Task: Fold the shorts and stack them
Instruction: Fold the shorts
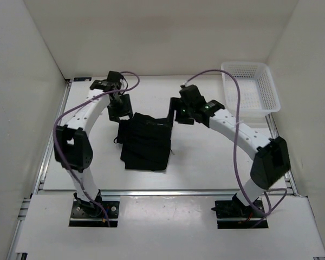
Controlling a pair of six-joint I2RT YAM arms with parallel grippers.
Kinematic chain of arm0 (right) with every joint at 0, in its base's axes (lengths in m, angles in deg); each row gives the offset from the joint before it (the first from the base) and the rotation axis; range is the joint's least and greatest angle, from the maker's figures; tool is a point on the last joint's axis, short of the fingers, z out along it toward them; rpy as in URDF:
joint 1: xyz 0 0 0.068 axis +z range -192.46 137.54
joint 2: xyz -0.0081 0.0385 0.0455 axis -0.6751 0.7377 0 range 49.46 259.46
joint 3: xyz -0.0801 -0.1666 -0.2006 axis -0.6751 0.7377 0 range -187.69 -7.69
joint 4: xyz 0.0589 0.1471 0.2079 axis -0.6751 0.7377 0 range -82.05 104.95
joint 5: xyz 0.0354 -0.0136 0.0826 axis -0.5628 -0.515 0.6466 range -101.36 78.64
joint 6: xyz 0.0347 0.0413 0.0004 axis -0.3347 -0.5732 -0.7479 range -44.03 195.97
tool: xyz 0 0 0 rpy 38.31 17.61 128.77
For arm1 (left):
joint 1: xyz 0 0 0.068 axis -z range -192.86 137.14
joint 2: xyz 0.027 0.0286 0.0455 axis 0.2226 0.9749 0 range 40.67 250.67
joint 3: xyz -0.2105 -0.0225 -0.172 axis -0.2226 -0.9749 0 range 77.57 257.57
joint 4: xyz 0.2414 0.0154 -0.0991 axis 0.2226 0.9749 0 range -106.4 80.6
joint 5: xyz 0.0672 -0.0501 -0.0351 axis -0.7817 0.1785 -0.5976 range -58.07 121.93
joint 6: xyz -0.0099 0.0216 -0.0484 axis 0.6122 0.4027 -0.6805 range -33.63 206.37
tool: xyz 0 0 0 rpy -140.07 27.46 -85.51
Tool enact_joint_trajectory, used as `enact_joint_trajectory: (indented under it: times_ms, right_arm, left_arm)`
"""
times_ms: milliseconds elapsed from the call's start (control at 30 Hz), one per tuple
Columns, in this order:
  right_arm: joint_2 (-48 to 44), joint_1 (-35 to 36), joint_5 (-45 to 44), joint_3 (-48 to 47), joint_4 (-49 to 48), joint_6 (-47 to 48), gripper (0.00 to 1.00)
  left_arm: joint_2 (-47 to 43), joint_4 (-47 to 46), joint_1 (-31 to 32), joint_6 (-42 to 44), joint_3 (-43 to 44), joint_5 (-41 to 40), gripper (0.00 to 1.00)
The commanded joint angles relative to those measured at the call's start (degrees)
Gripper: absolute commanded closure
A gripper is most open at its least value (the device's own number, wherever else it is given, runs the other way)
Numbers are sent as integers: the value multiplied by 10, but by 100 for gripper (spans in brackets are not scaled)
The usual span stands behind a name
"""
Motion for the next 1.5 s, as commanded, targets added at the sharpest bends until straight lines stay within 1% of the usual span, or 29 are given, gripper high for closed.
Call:
enact_joint_trajectory:
  times_ms: [0,67,133,167,200,267,367,400,433,467,500,533,567,667,767,867,900,1000,1033,1067,1100,1133,1167,1200,1267,1400,1467]
  right_arm:
    - [-79,-28,-26,84,5,7,28]
    - [-110,-35,-32,133,11,7,27]
    - [-146,-40,-32,154,19,1,27]
    - [-155,-40,-37,161,28,1,27]
    - [-169,-45,-37,172,28,-4,27]
    - [-188,-46,-43,178,42,-4,27]
    - [-203,-56,-56,183,48,-4,27]
    - [-203,-56,-56,183,48,-4,27]
    - [-203,-61,-56,183,48,-4,27]
    - [-203,-61,-56,183,54,-4,27]
    - [-208,-61,-62,183,54,-4,27]
    - [-208,-67,-62,183,54,-4,27]
    - [-208,-67,-62,183,54,-4,27]
    - [-208,-72,-62,183,59,1,27]
    - [-220,-72,-75,183,64,7,27]
    - [-226,-72,-80,183,65,12,27]
    - [-226,-72,-80,183,70,12,27]
    - [-226,-72,-85,189,70,17,27]
    - [-231,-72,-85,189,70,17,27]
    - [-231,-72,-80,194,70,17,27]
    - [-231,-77,-80,194,70,17,27]
    - [-231,-77,-80,199,70,17,26]
    - [-231,-77,-75,199,70,17,26]
    - [-231,-77,-75,204,70,17,26]
    - [-237,-77,-75,204,76,17,26]
    - [-255,-77,-80,215,81,17,26]
    - [-255,-77,-80,215,81,17,26]
  left_arm:
    - [67,-10,12,-8,44,-14,24]
    - [116,-10,20,-13,85,-26,17]
    - [151,-10,36,-13,130,-37,12]
    - [188,-2,36,-19,146,-37,12]
    - [205,3,44,-19,162,-37,12]
    - [231,15,59,-24,193,-44,18]
    - [252,15,67,-31,198,-50,30]
    - [253,15,72,-31,198,-42,36]
    - [253,15,72,-31,198,-42,39]
    - [258,15,72,-31,198,-42,47]
    - [258,21,72,-31,198,-42,72]
    - [252,21,72,-31,203,-42,85]
    - [246,30,72,-31,211,-42,90]
    - [207,51,72,-42,211,-49,90]
    - [146,68,66,-49,202,-61,90]
    - [88,68,51,-61,138,-44,90]
    - [77,68,36,-66,98,-44,90]
    - [39,41,6,-71,30,-44,90]
    - [34,11,-4,-71,-13,-34,86]
    - [34,0,-14,-71,-29,-21,78]
    - [40,-12,-27,-71,-40,-21,65]
    - [45,-23,-33,-71,-53,-21,44]
    - [57,-31,-33,-71,-53,-26,4]
    - [64,-31,-42,-65,-53,-26,0]
    - [70,-24,-48,-59,-53,-38,0]
    - [24,-18,-67,-59,-67,-60,0]
    - [5,-26,-86,-65,-102,-60,0]
